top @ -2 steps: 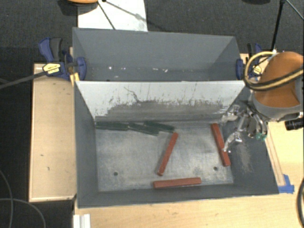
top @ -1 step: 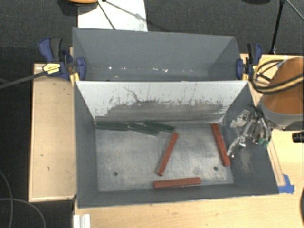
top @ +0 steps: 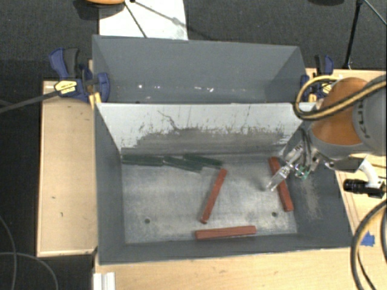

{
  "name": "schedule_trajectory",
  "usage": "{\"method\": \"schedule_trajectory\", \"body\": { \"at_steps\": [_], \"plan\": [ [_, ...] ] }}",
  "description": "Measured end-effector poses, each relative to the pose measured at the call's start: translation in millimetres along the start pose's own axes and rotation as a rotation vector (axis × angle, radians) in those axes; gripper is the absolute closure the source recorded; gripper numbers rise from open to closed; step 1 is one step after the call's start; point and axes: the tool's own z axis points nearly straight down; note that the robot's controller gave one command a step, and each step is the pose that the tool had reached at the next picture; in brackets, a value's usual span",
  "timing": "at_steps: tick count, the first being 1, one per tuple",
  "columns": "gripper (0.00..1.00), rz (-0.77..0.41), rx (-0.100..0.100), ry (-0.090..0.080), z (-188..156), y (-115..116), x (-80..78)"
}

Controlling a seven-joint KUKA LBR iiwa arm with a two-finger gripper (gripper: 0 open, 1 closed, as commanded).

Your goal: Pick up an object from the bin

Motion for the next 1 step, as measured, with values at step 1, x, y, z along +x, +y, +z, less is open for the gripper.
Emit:
{"method": "schedule_trajectory", "body": {
  "at_steps": [1],
  "plan": [
    [1.0,0.18,-0.006,0.009,16.8,-11.9,-1.7]
  ]
}}
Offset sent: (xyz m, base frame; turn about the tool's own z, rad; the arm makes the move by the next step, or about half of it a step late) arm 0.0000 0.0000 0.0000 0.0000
